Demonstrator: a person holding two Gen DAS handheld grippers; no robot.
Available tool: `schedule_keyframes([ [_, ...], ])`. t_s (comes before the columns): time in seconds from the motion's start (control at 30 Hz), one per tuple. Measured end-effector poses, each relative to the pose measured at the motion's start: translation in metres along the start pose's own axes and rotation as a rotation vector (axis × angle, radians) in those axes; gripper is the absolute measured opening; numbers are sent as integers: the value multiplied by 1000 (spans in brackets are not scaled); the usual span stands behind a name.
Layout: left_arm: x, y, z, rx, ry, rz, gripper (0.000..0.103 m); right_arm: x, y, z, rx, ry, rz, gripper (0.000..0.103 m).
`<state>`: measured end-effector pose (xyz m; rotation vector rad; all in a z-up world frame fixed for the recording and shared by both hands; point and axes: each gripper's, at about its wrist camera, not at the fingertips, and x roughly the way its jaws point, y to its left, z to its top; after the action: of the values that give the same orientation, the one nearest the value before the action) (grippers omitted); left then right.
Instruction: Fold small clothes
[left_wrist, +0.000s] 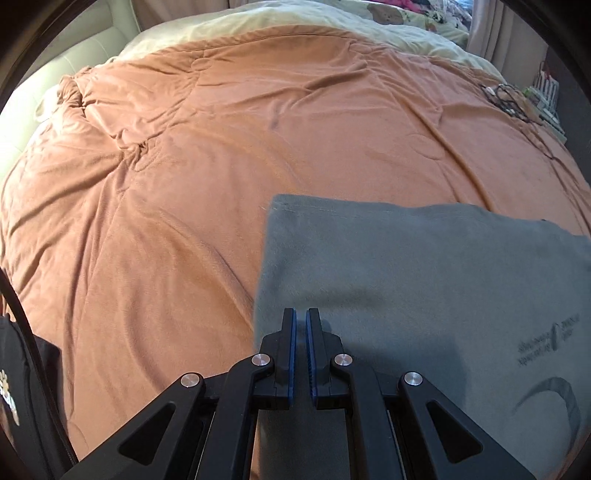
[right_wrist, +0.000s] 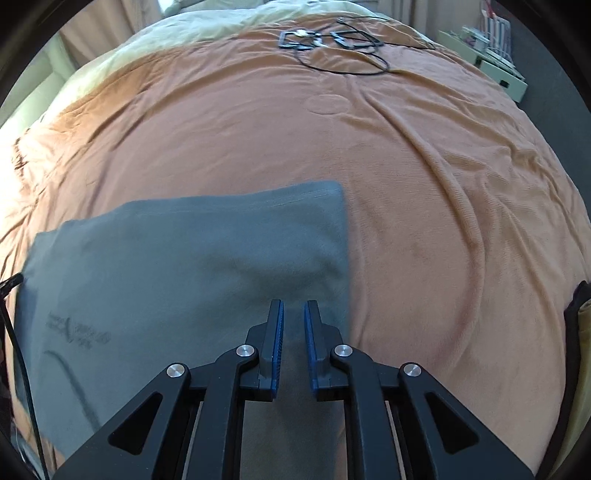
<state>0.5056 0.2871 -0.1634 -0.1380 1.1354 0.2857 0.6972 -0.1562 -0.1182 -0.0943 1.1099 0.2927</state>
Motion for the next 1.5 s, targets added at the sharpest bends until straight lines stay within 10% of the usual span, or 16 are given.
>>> schedule_keyframes([
  [0.3, -18, -7, -36, 3, 65, -47, 17, -13, 12, -35, -37, 76, 21, 12],
  [0.4, -19, -9, -57, -6, 88, -65, 46, -19, 17, -49, -37, 79, 42, 58],
  [0.47, -24, -12, -69, 2, 78, -50, 54, -27, 20, -58, -38, 69, 59, 66],
  [0.73, -47, -33, -116, 52, 70, -32, 73, -57, 42, -97, -51, 57, 63, 66],
  [1.5, -69, -45, -206, 33, 22, 25, 85, -74, 78, -191, -134, 69, -46, 66],
])
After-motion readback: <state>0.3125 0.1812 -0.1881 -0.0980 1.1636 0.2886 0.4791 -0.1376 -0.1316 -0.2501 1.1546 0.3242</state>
